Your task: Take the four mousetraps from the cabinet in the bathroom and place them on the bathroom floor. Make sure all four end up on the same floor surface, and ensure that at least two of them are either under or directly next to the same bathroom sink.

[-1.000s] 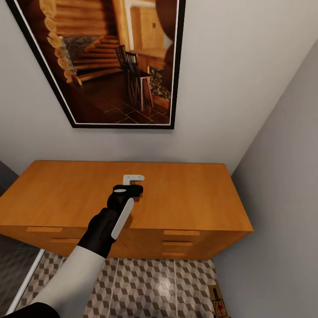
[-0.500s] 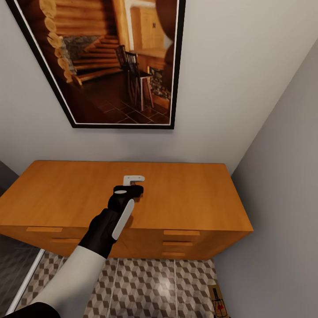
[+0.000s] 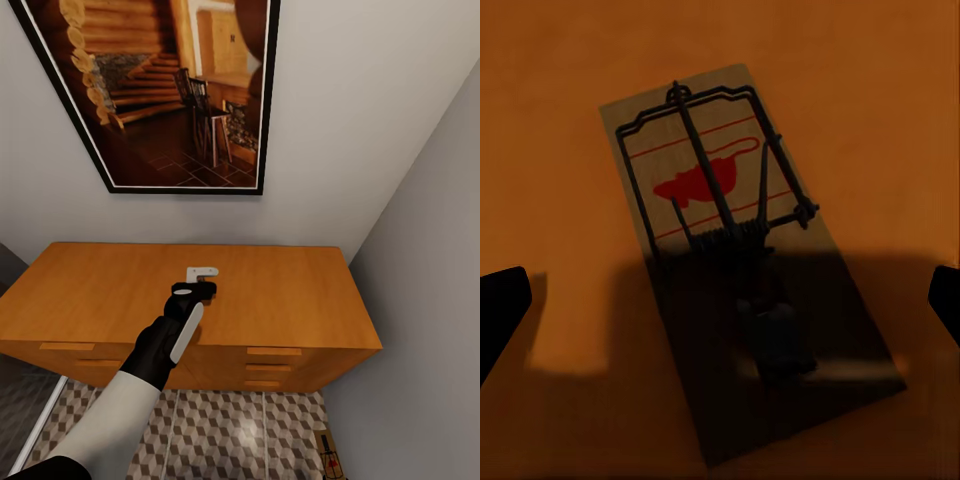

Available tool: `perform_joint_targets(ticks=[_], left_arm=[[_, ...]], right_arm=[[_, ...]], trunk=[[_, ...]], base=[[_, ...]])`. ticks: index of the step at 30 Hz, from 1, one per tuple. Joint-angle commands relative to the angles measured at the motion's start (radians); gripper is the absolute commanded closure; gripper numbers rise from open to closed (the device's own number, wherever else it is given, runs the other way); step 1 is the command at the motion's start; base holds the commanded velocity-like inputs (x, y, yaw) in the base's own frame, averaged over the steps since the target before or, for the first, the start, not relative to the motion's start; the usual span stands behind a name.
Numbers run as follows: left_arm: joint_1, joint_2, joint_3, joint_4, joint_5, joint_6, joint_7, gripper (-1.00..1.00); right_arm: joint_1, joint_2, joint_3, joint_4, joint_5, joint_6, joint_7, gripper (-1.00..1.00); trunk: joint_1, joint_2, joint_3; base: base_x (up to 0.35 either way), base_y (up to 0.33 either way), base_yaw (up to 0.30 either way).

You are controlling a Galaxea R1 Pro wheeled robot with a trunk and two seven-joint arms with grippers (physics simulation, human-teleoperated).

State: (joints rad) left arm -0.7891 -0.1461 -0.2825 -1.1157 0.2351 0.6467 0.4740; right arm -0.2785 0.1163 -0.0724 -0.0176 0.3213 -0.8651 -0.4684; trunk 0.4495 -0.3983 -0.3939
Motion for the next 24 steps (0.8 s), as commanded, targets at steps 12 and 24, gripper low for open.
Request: perform_joint_targets(ticks=[12,24], left_arm=[[-0.001,-0.001,-0.002,0.017,0.010,0.001,0.008,-1.00],[-0.001,-0.001,-0.002,0.023,0.010,0.001,0.008,-1.00]], right_arm=[[-0.001,0.000,-0.007,0.001,0.008,-0.003,-0.003,1.00],[-0.001,0.000,-0.007,0.001,0.008,-0.003,-0.003,1.00]], trunk=[[0.001,-0.002,-0.002],[0.001,-0.002,-0.002]], base=[[0.000,0.000,0.000],[0.000,0.000,0.000]])
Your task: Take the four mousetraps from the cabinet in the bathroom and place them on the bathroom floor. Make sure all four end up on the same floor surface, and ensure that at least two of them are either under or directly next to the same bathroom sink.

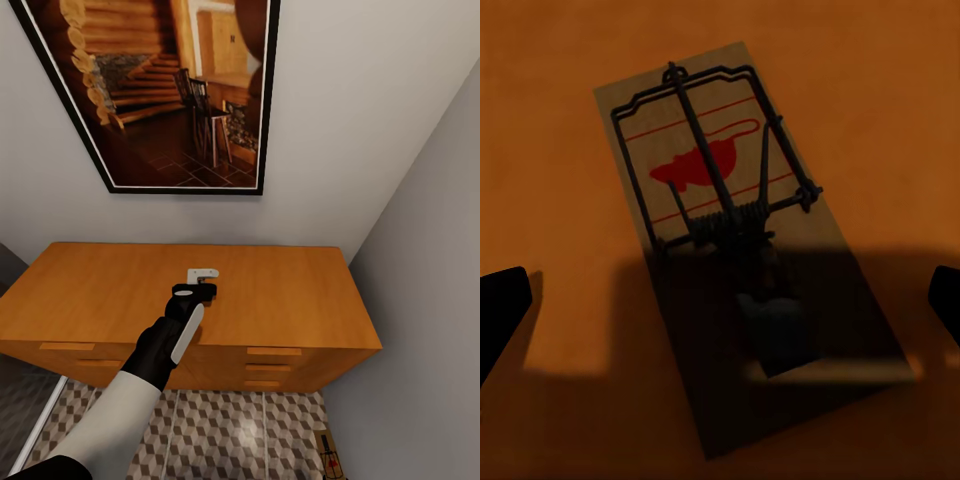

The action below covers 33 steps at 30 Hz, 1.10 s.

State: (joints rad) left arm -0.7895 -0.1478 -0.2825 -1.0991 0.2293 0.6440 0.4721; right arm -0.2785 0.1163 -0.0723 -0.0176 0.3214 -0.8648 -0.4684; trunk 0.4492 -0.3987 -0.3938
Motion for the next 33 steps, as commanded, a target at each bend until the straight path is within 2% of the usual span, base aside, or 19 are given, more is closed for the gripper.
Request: perform_joint_targets(ticks=[1,27,31,33], left_arm=[[0.000,0.001,-0.002,0.007,0.016,0.003,0.010,-1.00],[0.000,0.001,-0.002,0.020,0.016,0.002,0.010,-1.00],[0.000,0.001,-0.002,0.024,0.016,-0.021,0.010,-1.00],[0.000,0.002,-0.002,0.030,0.016,-0.059,0.011,-1.00]], right_arm=[[-0.001,0.000,-0.007,0.001,0.008,-0.003,-0.003,1.00],[-0.001,0.000,-0.007,0.001,0.008,-0.003,-0.003,1.00],[-0.001,0.000,-0.007,0.001,0.008,-0.003,-0.003,1.00],[-0.001,0.000,-0.007,0.001,0.008,-0.003,-0.003,1.00]], trunk=[[0.001,-0.001,-0.002],[0.001,-0.001,-0.002],[0.001,-0.001,-0.002],[0.001,-0.001,-0.002]], base=[[0.000,0.000,0.000],[0.000,0.000,0.000],[0.000,0.000,0.000],[0.000,0.000,0.000]])
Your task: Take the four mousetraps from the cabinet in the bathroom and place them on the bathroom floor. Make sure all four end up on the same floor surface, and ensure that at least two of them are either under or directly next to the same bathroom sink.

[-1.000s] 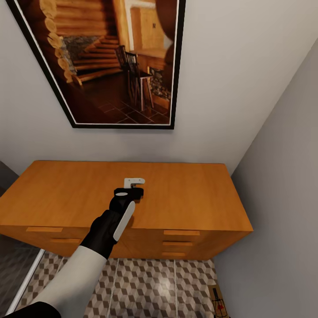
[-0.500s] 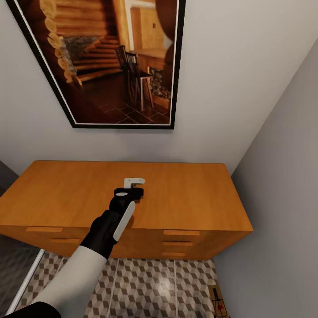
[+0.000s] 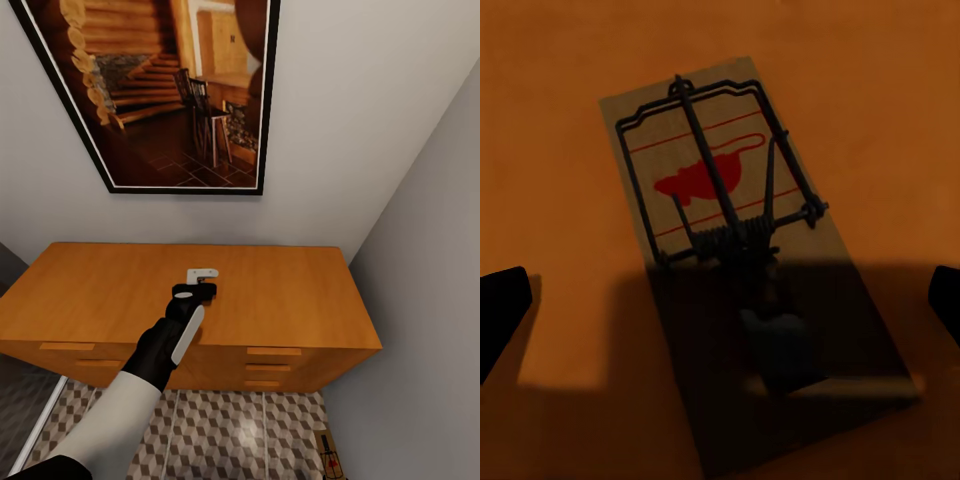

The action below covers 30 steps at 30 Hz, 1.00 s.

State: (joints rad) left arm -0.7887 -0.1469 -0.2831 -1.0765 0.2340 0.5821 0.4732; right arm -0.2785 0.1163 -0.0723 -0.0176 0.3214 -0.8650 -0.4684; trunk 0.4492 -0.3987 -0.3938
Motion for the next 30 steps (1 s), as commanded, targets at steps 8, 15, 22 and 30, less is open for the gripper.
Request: perform_joint_targets(ticks=[8,15,22,30], left_arm=[[0.004,0.001,-0.002,0.031,0.011,-0.057,0.011,-1.00],[0.005,0.001,-0.002,0.035,0.011,-0.065,0.011,1.00],[0.005,0.001,-0.001,0.034,0.011,-0.065,0.011,1.00],[0.005,0.001,-0.002,0.030,0.011,-0.065,0.011,1.00]], right_arm=[[-0.001,0.000,-0.007,0.001,0.008,-0.003,-0.002,1.00],[-0.001,0.000,-0.007,0.001,0.008,-0.003,-0.002,1.00],[-0.001,0.000,-0.007,0.001,0.008,-0.003,-0.002,1.00],[-0.001,0.000,-0.007,0.001,0.008,-0.003,-0.002,1.00]], trunk=[[0.001,-0.001,-0.002],[0.001,-0.001,-0.002],[0.001,-0.001,-0.002],[0.001,-0.001,-0.002]], base=[[0.000,0.000,0.000],[0.000,0.000,0.000],[0.000,0.000,0.000],[0.000,0.000,0.000]])
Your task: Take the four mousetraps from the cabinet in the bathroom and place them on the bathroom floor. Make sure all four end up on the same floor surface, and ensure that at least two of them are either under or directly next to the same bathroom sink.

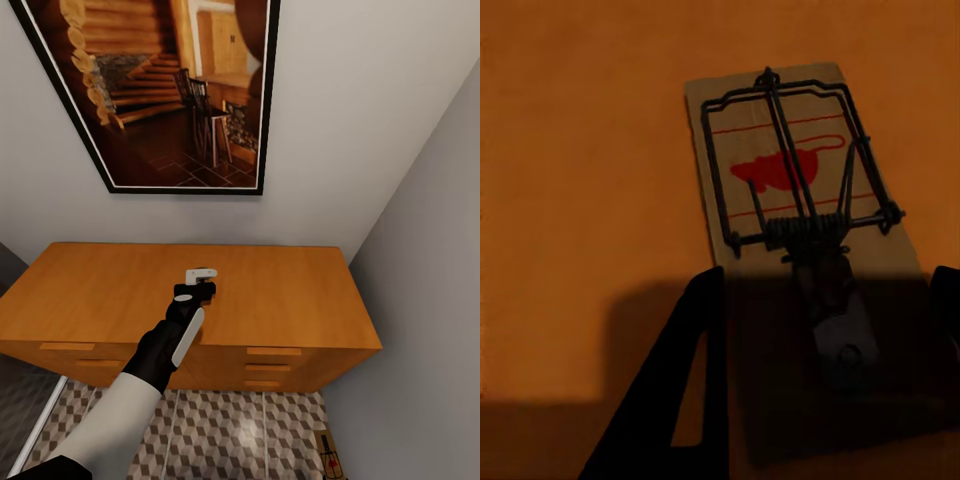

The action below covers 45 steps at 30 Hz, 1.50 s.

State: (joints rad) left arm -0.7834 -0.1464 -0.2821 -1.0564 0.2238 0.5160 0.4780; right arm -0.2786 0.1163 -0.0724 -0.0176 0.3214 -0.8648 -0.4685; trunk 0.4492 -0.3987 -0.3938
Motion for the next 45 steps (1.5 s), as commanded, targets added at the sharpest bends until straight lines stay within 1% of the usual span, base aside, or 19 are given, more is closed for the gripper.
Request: perform_joint_targets(ticks=[1,5,12,18,25,29,33,45], left_arm=[[0.000,0.001,-0.003,0.007,0.022,0.001,0.007,1.00],[0.000,0.001,-0.002,-0.018,0.022,0.002,0.007,1.00],[0.000,0.001,-0.003,-0.110,0.022,0.013,0.007,1.00],[0.000,0.001,-0.003,-0.169,0.022,0.039,0.007,1.00],[0.000,0.001,-0.003,-0.218,0.022,0.061,0.008,1.00],[0.000,0.001,-0.003,-0.226,0.022,0.074,0.008,1.00],[0.011,0.002,-0.004,-0.208,0.022,0.079,0.008,1.00],[0.025,0.001,-0.009,-0.195,0.022,0.081,0.007,1.00]], right_arm=[[-0.001,0.000,-0.007,0.001,0.008,-0.003,-0.002,1.00],[-0.001,0.000,-0.007,0.001,0.008,-0.003,-0.002,1.00],[-0.001,0.000,-0.007,0.001,0.008,-0.002,-0.002,1.00],[-0.001,0.000,-0.007,0.001,0.008,-0.002,-0.002,1.00],[-0.001,0.000,-0.007,0.001,0.008,-0.003,-0.002,1.00],[-0.001,0.000,-0.007,0.001,0.008,-0.002,-0.002,1.00],[-0.001,0.000,-0.007,0.001,0.008,-0.003,-0.002,1.00],[-0.001,0.000,-0.007,0.001,0.008,-0.003,-0.002,1.00]], trunk=[[0.001,-0.001,-0.002],[0.001,-0.001,-0.002],[0.001,-0.001,-0.002],[0.001,-0.001,-0.002],[0.001,-0.001,-0.002],[0.001,-0.001,-0.002],[0.001,-0.001,-0.002],[0.001,-0.001,-0.002]], base=[[0.000,0.000,0.000],[0.000,0.000,0.000],[0.000,0.000,0.000],[0.000,0.000,0.000],[0.000,0.000,0.000],[0.000,0.000,0.000],[-0.068,0.026,0.000],[-0.242,0.165,0.000]])
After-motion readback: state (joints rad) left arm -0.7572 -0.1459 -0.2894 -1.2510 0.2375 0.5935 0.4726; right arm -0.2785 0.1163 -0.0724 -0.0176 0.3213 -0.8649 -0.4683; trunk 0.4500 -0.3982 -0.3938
